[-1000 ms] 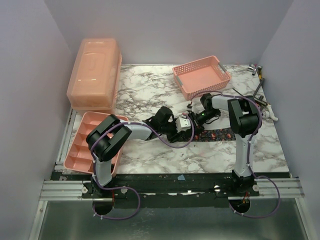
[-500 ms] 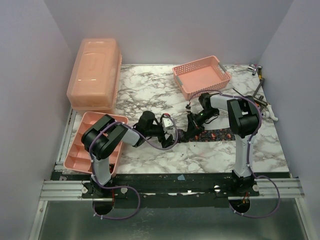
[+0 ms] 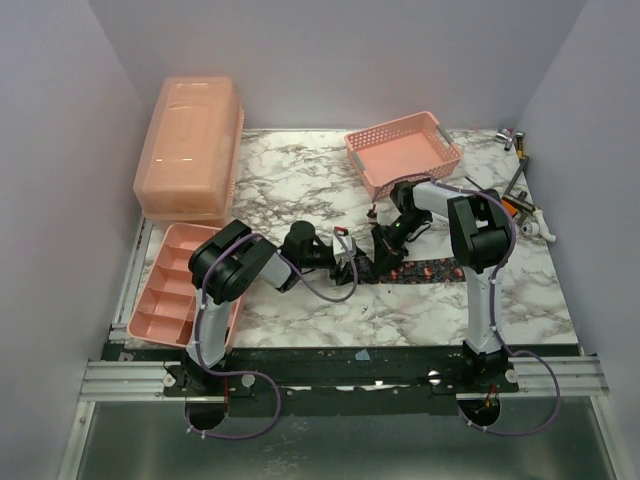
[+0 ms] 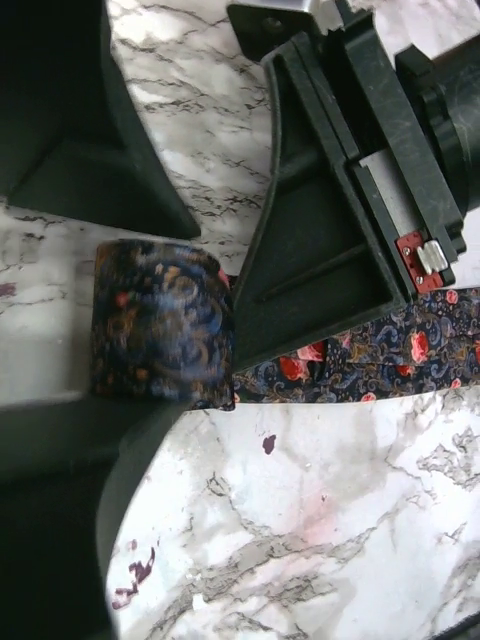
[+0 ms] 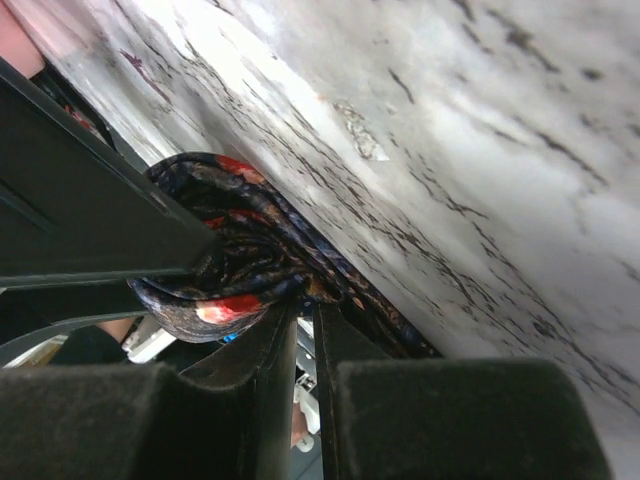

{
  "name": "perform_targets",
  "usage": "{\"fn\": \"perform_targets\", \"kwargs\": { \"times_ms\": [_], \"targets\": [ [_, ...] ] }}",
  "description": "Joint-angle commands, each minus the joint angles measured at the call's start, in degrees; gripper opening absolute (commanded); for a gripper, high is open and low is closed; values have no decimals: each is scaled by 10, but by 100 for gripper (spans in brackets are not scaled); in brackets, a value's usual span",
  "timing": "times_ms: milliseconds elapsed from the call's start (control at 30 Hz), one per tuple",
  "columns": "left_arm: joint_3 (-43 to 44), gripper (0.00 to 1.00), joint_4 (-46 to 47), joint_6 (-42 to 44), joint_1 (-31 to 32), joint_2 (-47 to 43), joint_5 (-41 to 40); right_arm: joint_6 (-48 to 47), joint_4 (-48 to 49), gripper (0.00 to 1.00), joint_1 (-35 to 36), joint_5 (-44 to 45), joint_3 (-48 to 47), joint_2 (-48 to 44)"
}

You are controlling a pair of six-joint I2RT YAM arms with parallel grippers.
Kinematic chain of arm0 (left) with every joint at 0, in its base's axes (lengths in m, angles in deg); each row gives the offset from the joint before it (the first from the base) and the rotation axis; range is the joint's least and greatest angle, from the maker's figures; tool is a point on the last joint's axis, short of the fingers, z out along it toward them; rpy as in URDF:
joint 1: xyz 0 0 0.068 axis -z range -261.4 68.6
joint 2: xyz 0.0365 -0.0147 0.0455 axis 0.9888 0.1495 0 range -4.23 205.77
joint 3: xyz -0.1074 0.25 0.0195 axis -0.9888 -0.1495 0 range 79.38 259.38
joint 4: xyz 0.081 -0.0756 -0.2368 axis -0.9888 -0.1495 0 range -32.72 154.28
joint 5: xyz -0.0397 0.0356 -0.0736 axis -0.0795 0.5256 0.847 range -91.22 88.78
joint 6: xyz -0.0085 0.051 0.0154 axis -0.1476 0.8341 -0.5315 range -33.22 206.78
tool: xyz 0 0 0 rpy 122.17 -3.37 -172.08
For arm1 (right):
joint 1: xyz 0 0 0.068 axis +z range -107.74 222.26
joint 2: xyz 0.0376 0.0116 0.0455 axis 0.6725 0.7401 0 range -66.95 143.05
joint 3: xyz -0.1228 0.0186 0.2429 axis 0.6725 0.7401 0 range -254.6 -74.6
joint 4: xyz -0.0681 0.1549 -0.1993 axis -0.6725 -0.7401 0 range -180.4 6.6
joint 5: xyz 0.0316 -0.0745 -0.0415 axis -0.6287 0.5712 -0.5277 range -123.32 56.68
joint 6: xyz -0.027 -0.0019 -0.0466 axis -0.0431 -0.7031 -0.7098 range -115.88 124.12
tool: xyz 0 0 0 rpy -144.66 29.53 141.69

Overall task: Roll the ties
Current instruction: Roll the tie at the center of the board.

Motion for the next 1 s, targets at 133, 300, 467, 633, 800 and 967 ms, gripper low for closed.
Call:
{"fn": "perform_targets", "kwargs": {
  "times_ms": [133,300,467,633,800,967],
  "targets": [
    [12,40,82,-67,12,44,59,-29,104,16,-1,223,4,52],
    [-6,40,98,-84,17,15,102,-24,111,15,4,235,6,54],
    [-10,38,15,-76,13,-22,121,-23,116,13,5,246,8,53],
    [8,35,-154,-24,12,-46,75,-23,120,12,5,247,16,49],
    [3,56,-106,-46,11,-25,53,-22,124,12,7,246,18,50],
    [8,66,31,-99,14,28,42,-22,125,10,10,249,18,51]
  ]
}}
